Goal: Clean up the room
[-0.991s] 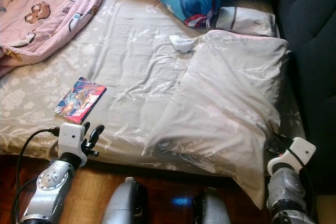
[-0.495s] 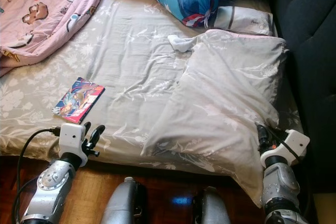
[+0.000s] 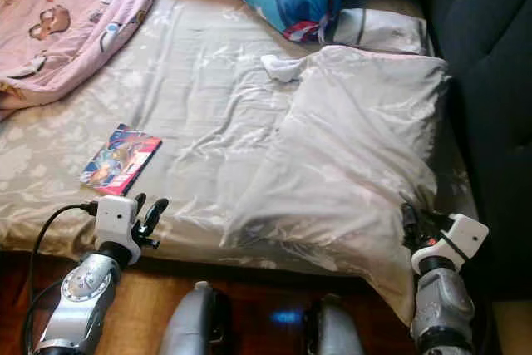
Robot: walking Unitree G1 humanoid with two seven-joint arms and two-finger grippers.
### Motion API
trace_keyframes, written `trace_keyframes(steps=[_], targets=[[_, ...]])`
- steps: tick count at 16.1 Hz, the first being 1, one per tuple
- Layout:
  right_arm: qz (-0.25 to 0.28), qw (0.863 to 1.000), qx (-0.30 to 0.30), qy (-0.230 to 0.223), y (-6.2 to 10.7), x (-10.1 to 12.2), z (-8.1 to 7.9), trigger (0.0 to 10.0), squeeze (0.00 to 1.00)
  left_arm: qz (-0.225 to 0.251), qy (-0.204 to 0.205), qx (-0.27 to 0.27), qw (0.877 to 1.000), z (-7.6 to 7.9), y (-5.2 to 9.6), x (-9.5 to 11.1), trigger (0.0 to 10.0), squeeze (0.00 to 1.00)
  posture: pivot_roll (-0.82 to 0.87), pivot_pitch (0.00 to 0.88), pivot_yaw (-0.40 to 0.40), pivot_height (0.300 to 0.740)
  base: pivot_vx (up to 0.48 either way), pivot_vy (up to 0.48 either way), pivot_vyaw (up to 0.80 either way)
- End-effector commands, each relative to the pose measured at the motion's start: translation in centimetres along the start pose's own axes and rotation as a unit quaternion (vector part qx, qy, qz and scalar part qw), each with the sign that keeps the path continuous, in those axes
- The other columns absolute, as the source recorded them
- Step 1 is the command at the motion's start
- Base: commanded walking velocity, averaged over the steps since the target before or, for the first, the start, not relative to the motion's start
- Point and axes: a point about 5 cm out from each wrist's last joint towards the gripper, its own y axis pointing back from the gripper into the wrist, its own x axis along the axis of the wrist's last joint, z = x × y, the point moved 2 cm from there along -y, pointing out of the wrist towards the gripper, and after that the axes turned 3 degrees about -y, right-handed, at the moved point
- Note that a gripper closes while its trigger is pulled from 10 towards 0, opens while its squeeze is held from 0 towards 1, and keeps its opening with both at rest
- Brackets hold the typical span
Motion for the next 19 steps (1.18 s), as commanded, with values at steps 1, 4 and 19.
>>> trace_keyframes(steps=[1,4,19], targets=[[-0.015,1.0,-0.002,0.007,0.6,-0.9,0.4,10.0,1.0,-0.02,0.002,0.004,1.0,-0.2,0.5,-1.0,10.0,0.0,0.13,0.326,0.069,0.66,0.0,0.0,0.0],[-0.075,0.995,0.05,0.053,1.2,-1.9,0.2,10.0,0.0,-0.02,0.002,0.005,1.0,-0.1,0.5,-1.1,10.0,0.0,0.14,0.317,0.066,0.66,0.0,0.0,0.0],[-0.246,0.969,-0.011,0.021,3.1,-7.8,0.6,10.0,0.0,-0.025,-0.001,-0.003,1.0,0.0,1.0,-1.4,10.0,0.0,0.14,0.295,0.061,0.66,0.0,0.0,0.0]])
